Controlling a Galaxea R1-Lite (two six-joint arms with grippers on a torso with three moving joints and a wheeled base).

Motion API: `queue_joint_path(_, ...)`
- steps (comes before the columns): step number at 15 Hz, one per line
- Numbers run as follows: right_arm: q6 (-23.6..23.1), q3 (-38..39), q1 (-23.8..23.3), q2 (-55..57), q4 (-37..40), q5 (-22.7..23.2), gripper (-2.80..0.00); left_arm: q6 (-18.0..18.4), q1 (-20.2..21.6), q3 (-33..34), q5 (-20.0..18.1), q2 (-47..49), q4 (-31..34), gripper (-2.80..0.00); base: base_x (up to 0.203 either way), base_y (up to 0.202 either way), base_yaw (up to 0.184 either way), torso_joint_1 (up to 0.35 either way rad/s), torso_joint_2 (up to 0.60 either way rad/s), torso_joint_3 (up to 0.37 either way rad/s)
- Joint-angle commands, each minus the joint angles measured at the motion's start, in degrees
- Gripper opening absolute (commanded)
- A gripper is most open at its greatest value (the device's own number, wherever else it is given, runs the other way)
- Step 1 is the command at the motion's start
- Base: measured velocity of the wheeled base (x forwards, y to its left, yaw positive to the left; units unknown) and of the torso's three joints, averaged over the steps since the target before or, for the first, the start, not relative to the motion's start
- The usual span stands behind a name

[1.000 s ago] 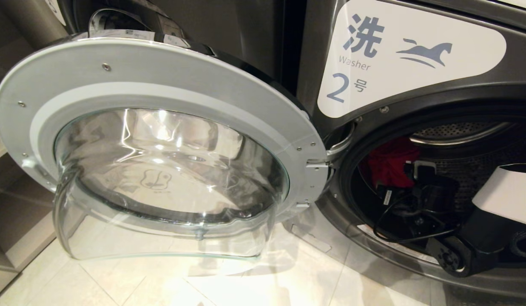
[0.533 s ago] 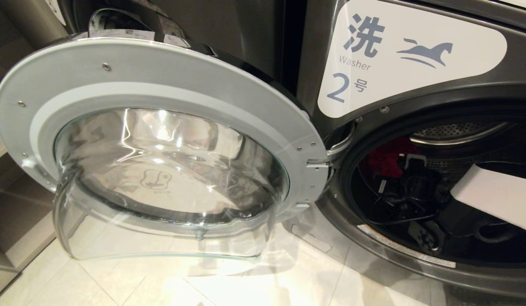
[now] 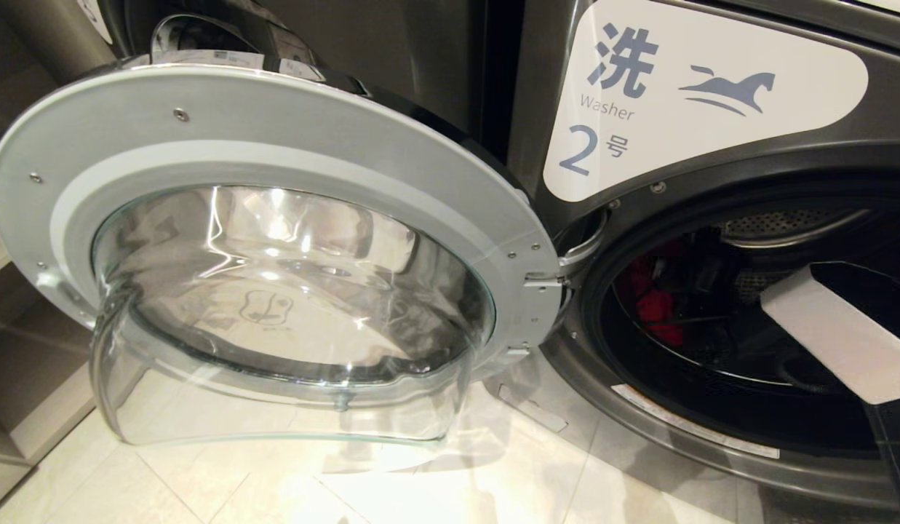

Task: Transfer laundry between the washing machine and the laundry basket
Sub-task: Pick a cloth and place it into the basket

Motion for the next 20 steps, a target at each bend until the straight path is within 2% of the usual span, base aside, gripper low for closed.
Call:
queue_joint_path(1, -0.35, -12.73, -1.34, 5.69, 4.92, 0.43, 0.0, 0.01, 0.01, 2.29, 0.01, 0.09, -0.06, -2.8, 0.0, 0.0, 0.0, 0.0, 0.0, 0.0)
queue_joint_path(3, -0.32, -24.85, -3.25, 9.92, 16.67, 2.84, 0.0, 0.01, 0.01, 2.29, 0.01, 0.09, -0.06, -2.8, 0.0, 0.0, 0.0, 0.0, 0.0, 0.0)
queue_joint_path(4, -0.05, -27.49, -4.4, 11.75, 21.77, 4.46, 0.0, 0.01, 0.01, 2.29, 0.01, 0.09, -0.06, -2.8, 0.0, 0.0, 0.0, 0.0, 0.0, 0.0)
queue_joint_path(5, 0.27, -27.96, -5.81, 13.47, 25.69, 6.25, 0.0, 0.01, 0.01, 2.29, 0.01, 0.09, -0.06, -2.8, 0.0, 0.0, 0.0, 0.0, 0.0, 0.0)
queue_joint_path(8, 4.1, -27.77, -6.09, 13.25, 29.15, 6.76, 0.0, 0.01, 0.01, 2.29, 0.01, 0.09, -0.06, -2.8, 0.0, 0.0, 0.0, 0.0, 0.0, 0.0)
queue_joint_path(14, 19.64, -27.85, -6.31, 8.61, 53.73, 7.09, 0.0, 0.01, 0.01, 2.29, 0.01, 0.09, -0.06, -2.8, 0.0, 0.0, 0.0, 0.0, 0.0, 0.0)
queue_joint_path(16, 21.25, -27.85, -6.07, 7.53, 57.72, 7.2, 0.0, 0.01, 0.01, 2.29, 0.01, 0.09, -0.06, -2.8, 0.0, 0.0, 0.0, 0.0, 0.0, 0.0)
queue_joint_path(20, 21.1, -27.85, -6.25, 7.98, 57.68, 7.29, 0.0, 0.01, 0.01, 2.29, 0.01, 0.09, -0.06, -2.8, 0.0, 0.0, 0.0, 0.0, 0.0, 0.0)
